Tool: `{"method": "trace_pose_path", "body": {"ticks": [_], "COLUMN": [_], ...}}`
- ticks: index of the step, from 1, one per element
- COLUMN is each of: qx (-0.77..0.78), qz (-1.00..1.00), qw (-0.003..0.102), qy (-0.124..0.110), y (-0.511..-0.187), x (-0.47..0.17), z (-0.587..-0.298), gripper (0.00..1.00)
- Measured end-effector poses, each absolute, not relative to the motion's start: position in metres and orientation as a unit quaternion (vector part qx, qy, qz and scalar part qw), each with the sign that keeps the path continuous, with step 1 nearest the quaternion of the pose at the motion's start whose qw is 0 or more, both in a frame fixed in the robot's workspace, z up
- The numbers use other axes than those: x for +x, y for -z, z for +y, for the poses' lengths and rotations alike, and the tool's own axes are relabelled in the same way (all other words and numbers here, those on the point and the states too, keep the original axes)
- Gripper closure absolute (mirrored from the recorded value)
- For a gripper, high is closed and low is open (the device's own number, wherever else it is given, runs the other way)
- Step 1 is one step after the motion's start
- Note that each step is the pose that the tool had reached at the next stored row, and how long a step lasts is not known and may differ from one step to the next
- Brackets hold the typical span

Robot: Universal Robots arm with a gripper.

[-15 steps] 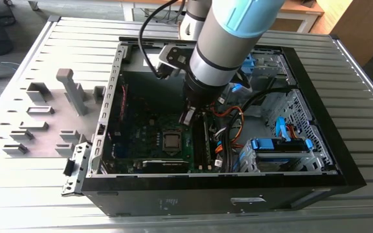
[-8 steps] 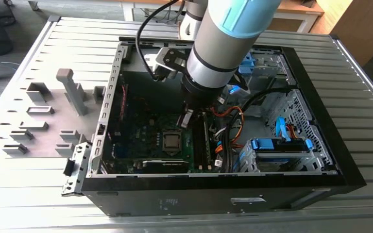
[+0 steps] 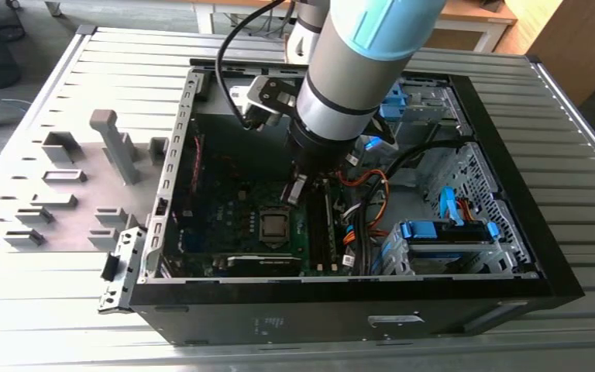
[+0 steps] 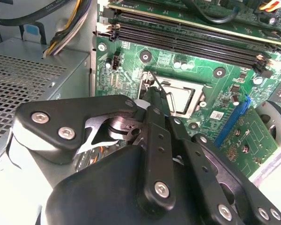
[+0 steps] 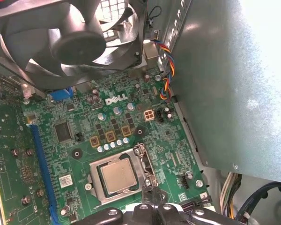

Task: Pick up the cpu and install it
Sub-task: 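Install the first cpu locking lever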

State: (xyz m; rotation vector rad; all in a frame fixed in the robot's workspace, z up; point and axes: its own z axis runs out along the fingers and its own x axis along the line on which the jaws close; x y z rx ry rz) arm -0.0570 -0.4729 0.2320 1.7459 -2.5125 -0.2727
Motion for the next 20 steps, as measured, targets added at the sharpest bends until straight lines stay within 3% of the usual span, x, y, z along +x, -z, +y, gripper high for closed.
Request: {"method": "trace_pose_path", "body": {"ticks": [9, 20], "qx": [0.568, 0.567], "qz": [-0.818, -0.819], "qw": [0.036, 0.047], "qy": [0.087, 0.071], "y": [-0.231, -0.228], "x": [-0.056, -0.053], "z": [-0.479, -0.484], "gripper": [0.89, 0.89]}}
